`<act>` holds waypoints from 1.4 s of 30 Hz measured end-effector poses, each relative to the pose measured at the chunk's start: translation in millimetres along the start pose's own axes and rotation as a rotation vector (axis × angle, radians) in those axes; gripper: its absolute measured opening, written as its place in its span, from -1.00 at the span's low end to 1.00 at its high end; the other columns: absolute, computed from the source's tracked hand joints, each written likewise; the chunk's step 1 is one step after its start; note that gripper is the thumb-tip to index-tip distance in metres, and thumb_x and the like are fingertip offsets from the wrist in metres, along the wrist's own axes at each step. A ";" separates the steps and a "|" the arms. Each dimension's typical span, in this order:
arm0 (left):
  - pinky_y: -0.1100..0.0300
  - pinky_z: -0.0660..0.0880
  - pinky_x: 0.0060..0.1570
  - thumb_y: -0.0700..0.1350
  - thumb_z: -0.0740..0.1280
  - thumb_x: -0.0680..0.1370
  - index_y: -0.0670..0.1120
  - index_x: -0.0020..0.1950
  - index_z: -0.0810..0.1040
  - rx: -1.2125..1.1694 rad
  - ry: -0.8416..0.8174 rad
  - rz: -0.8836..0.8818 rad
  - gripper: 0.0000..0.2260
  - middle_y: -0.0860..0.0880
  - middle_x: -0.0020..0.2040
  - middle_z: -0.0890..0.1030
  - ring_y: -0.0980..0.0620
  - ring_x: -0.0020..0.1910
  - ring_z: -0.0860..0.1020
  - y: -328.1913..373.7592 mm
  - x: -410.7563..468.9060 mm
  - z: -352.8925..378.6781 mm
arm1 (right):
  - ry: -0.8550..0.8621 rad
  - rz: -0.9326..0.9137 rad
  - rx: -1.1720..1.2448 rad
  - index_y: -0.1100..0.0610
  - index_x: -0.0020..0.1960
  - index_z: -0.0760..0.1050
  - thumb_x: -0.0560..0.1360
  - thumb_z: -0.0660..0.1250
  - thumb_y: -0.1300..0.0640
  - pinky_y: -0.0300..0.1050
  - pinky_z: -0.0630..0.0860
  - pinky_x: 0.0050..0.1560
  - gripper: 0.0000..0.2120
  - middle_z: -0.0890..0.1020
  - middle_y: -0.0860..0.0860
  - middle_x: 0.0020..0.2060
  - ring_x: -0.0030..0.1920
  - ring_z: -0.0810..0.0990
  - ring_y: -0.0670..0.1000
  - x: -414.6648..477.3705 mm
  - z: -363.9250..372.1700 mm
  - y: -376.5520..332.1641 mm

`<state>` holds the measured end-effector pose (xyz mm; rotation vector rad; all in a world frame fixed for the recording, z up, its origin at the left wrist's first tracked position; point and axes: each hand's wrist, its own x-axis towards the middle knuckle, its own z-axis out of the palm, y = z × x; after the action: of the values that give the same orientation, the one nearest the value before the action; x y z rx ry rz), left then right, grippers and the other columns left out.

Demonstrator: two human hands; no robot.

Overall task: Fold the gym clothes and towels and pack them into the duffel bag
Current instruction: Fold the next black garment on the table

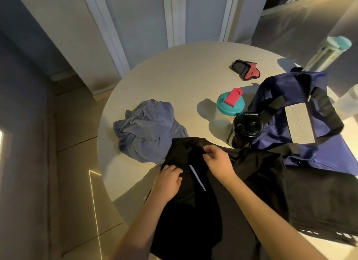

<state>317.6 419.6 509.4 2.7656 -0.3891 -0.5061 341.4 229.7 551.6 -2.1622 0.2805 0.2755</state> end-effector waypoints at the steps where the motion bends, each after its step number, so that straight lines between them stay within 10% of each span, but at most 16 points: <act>1: 0.14 0.29 0.23 -0.06 0.18 0.61 0.00 0.32 0.45 0.007 0.076 0.004 -0.72 0.03 0.27 0.46 -0.01 0.25 0.38 2.9 5.1 -2.7 | 0.057 0.005 -0.024 0.15 0.22 0.51 0.53 0.26 0.24 -0.23 0.42 0.02 -0.73 0.59 0.02 0.07 0.03 0.56 -0.03 -7.0 -7.9 6.8; 13: -0.03 0.32 0.33 -0.11 0.33 0.52 -0.14 0.43 0.21 0.041 0.102 -0.214 -0.47 -0.16 0.42 0.30 -0.16 0.39 0.29 5.7 86.7 -32.8 | 0.360 0.312 -0.654 0.14 0.38 0.25 0.41 0.34 0.13 0.11 0.34 0.15 -0.41 0.29 0.13 0.38 0.28 0.31 0.22 -38.3 -111.4 83.3; 19: 0.00 0.51 0.14 -0.16 0.31 0.53 -0.13 0.14 0.48 0.111 0.075 -0.248 -0.80 -0.14 0.15 0.56 -0.12 0.13 0.53 4.4 97.7 -30.8 | 0.369 0.358 -0.832 0.20 0.23 0.40 0.42 0.30 0.20 0.01 0.35 0.00 -0.62 0.50 0.16 0.12 0.15 0.41 0.20 -25.8 -131.1 77.3; 26: -0.05 0.57 -0.01 -0.16 0.31 0.53 -0.10 -0.02 0.54 -0.111 0.037 -0.257 -0.94 -0.10 -0.06 0.60 -0.11 -0.08 0.58 -3.1 92.1 -43.1 | 0.366 0.387 -0.578 0.16 -0.24 0.34 0.41 0.23 0.34 -0.13 0.26 -0.38 -0.87 0.49 0.15 -0.20 -0.24 0.43 0.16 -31.9 -142.7 86.4; 33: 0.03 0.53 0.02 -0.29 0.38 0.46 -0.11 -0.05 0.54 -0.557 0.046 -0.183 -0.87 -0.05 -0.14 0.60 -0.03 -0.11 0.59 -13.9 58.9 -55.1 | 0.526 0.163 -0.183 0.21 -0.13 0.55 0.40 0.34 0.36 -0.04 0.44 -0.16 -0.91 0.63 0.15 -0.15 -0.12 0.57 0.15 -71.6 -136.0 104.6; 39: 0.15 0.43 0.01 -0.40 0.31 0.48 -0.16 -0.04 0.59 -0.627 0.124 -0.186 -0.82 -0.08 -0.07 0.60 -0.06 -0.04 0.54 -42.8 19.5 -38.7 | 0.600 -0.011 0.045 -0.15 -0.32 0.45 0.30 0.35 0.56 -0.52 0.35 0.03 -0.44 0.60 -0.16 -0.13 -0.06 0.52 -0.35 -117.3 -125.3 141.4; 42: 0.03 0.44 0.11 -0.59 0.26 0.37 -0.11 -0.30 0.52 -0.670 0.117 -0.100 -0.64 -0.13 0.00 0.58 -0.20 0.07 0.54 -64.6 6.3 -19.2 | 0.557 0.006 -0.032 -0.26 -0.35 0.48 0.21 0.33 0.62 -0.59 0.31 0.01 -0.30 0.59 0.03 -0.09 -0.07 0.51 -0.29 -137.5 -118.8 160.1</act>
<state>344.0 481.6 502.8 2.1531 -0.0339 -0.4004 173.7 55.7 535.9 -2.2346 0.5967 -0.3317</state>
